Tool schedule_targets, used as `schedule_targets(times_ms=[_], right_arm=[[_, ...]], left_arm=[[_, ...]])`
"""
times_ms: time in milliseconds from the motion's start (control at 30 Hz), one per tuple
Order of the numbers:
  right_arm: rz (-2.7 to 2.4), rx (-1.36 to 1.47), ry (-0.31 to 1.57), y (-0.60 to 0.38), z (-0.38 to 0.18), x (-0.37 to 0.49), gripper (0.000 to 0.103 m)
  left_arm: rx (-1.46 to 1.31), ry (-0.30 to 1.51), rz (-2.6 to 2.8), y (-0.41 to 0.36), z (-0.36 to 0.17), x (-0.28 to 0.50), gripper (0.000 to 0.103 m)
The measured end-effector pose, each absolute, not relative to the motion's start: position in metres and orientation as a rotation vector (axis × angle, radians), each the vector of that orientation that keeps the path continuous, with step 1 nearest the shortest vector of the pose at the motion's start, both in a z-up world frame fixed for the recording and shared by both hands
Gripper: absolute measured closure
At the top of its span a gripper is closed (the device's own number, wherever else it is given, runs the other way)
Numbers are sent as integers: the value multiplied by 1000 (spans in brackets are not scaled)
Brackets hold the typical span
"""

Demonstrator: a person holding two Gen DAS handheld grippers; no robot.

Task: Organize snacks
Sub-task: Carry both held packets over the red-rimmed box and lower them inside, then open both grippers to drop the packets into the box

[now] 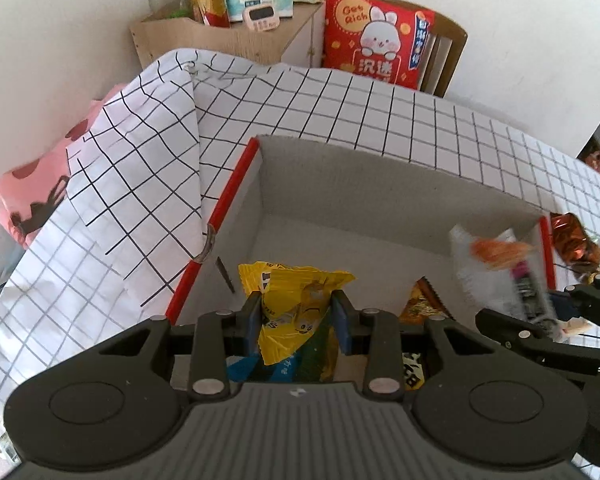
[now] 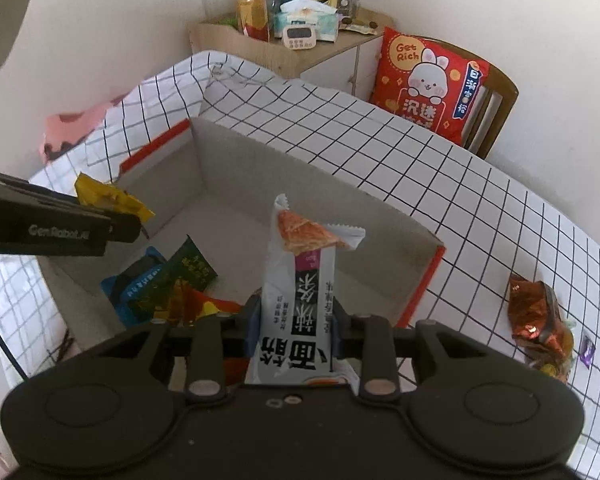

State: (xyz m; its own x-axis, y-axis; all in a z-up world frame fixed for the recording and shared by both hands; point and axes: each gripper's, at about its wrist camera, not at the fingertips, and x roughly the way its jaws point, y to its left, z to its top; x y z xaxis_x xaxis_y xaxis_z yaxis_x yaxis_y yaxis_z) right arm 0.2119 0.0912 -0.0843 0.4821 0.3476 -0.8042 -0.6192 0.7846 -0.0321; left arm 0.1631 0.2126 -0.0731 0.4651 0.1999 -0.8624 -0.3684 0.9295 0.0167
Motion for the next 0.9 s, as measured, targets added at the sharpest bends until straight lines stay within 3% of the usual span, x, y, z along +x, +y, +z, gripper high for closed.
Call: schedule_targets(times_ms=[300,567,700,900], right_arm=[[611,-374,923,100,-99,224,73],[626,-345,959,95,-106,221,67],[634,-321,966,91,-105,219,60],[642,-298,955,87,-99,211,50]], left_arm=[[-175,1134,336,213,-104,180,67],[-198,1158,332,215,-117,177,66],[-215,1131,320,213,-115,171,49],[-216,1088,308,206,-104,161,46]])
